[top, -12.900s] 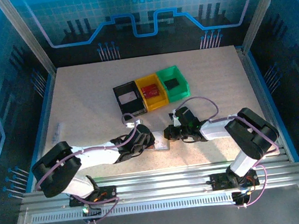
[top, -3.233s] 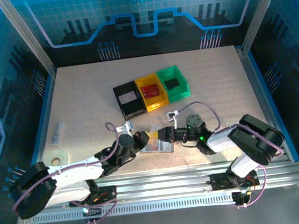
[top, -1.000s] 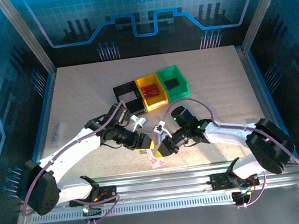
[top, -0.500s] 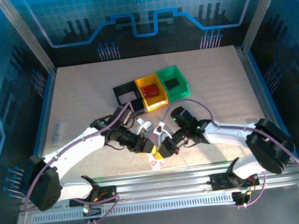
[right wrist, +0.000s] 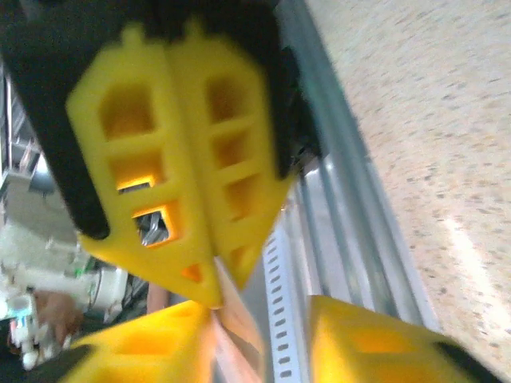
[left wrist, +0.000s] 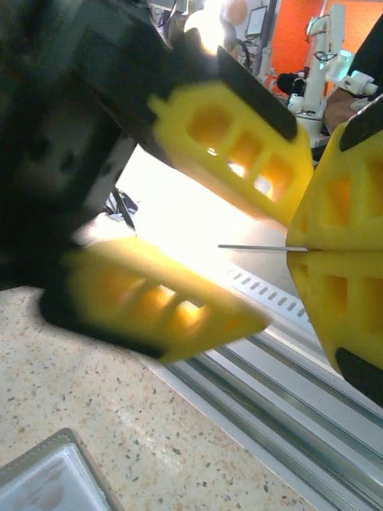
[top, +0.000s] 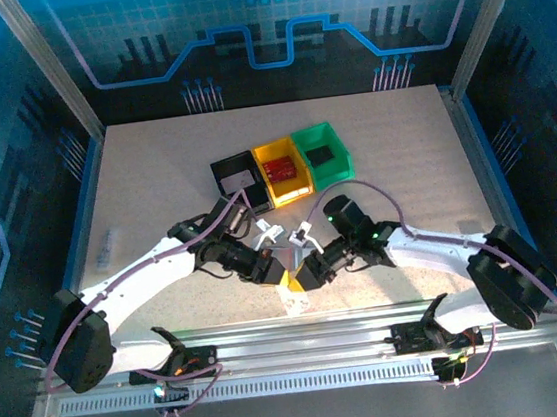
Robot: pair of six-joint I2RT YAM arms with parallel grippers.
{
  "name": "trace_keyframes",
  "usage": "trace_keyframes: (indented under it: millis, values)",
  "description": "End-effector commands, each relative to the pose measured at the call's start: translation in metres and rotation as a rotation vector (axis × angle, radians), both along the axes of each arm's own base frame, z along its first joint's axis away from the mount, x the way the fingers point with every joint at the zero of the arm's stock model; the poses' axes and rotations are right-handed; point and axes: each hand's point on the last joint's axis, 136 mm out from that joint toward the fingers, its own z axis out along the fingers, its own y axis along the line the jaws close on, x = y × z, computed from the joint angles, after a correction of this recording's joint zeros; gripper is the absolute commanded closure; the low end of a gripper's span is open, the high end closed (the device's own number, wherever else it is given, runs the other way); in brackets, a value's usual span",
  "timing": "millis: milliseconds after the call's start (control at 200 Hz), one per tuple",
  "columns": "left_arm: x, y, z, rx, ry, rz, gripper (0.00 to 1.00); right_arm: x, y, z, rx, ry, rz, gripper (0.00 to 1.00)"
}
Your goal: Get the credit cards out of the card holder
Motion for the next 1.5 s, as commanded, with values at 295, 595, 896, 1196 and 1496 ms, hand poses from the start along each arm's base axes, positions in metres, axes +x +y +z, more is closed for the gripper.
trace_keyframes:
  millis: [295,595,896,1196,1496]
  values:
    - [0.057,0.033,0.031,0.020,-0.168,0.398,1.00,0.116,-0.102,0.023,-0.066,-0.200,-0.835,0.00]
    - [0.097,0.048,0.045,-0.149,-0.201,0.771,1.00,0.112,-0.098,0.058,0.098,-0.212,-0.869,0.00]
    - [0.109,0.046,0.055,-0.271,-0.278,0.885,1.00,0.100,-0.032,0.037,0.084,-0.174,-0.785,0.43]
    - [0.105,0.047,0.045,-0.301,-0.272,0.911,1.00,0.093,0.001,0.042,0.198,-0.195,-0.738,0.38]
    - [0.102,0.047,0.036,-0.327,-0.248,0.923,1.00,0.087,0.015,0.057,0.290,-0.218,-0.675,0.51]
